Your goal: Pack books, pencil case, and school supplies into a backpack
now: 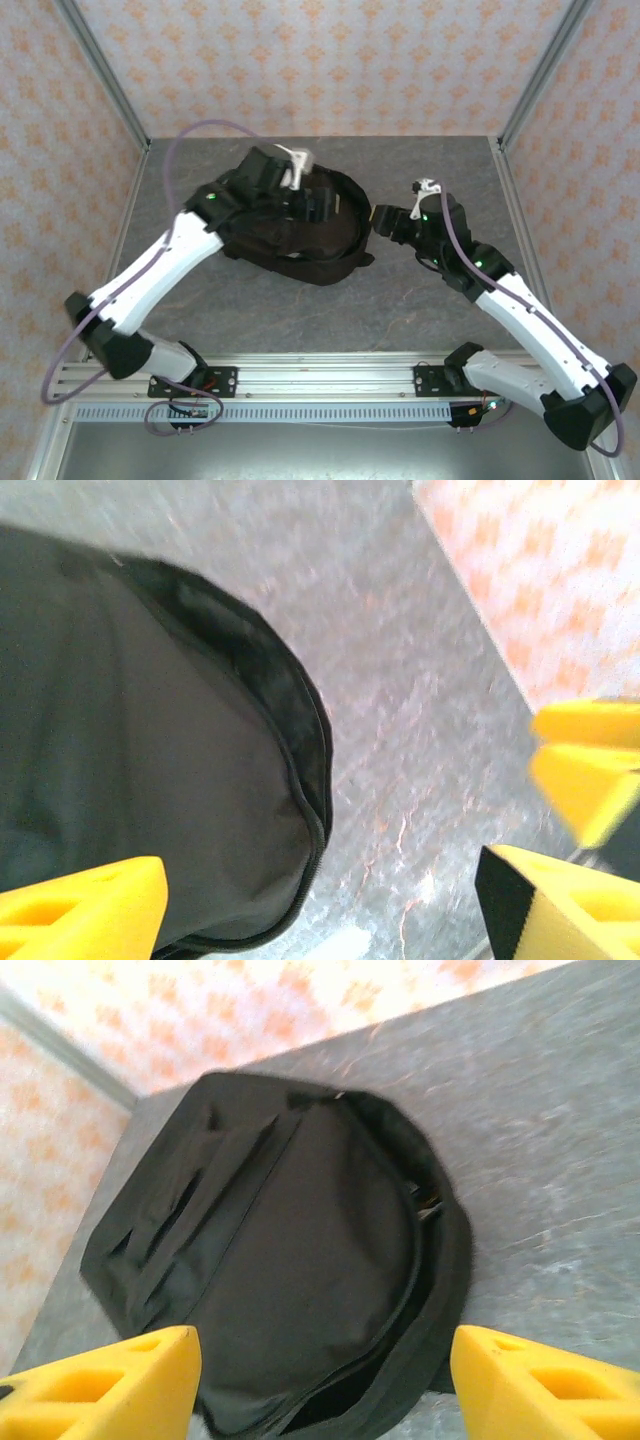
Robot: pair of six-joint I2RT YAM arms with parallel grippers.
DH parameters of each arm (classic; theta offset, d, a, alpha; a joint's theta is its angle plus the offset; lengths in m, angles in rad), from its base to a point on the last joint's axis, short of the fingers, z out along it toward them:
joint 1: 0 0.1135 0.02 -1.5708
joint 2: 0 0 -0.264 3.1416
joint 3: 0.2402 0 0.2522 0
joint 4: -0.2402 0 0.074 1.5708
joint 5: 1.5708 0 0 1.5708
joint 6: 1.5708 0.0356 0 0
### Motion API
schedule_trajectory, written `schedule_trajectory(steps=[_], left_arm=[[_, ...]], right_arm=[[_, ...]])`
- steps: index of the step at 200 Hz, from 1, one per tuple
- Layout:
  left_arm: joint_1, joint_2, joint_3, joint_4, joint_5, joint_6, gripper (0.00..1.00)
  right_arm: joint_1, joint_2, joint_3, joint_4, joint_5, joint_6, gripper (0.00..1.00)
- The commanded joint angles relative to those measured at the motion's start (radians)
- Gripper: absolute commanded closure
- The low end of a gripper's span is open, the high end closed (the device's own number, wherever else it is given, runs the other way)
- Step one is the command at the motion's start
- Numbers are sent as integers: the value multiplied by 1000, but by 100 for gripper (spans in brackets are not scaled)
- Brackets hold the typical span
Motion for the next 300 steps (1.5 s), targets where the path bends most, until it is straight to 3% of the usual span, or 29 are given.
schedule_trajectory(steps=[1, 38, 83, 128, 170, 216, 250, 289, 300], left_arm=[[59, -86, -66, -62, -90, -25, 17], [210, -210, -229, -83, -191, -165, 17], [328, -231, -297, -196, -301, -313, 13], [432, -253, -407, -168, -220, -379, 13], [508, -241, -456, -148, -120, -369, 13], [539, -247, -488, -124, -91, -366, 13], [541, -241, -502, -103, -90, -364, 13], [541, -226, -533, -70, -53, -371, 13], [541, -219, -541, -70, -42, -378, 13]], right_arm=[[51, 105, 84, -37, -162, -101, 33], [246, 364, 275, -147, -100, -184, 30], [356, 655, 479, -176, -87, -191, 30], [393, 857, 621, -194, -100, -179, 30], [407, 920, 668, -193, -143, -164, 44], [408, 928, 648, -193, -156, -152, 62], [408, 941, 637, -188, -152, -143, 68], [408, 931, 636, -192, -148, -132, 100], [407, 909, 618, -181, -139, -123, 100]])
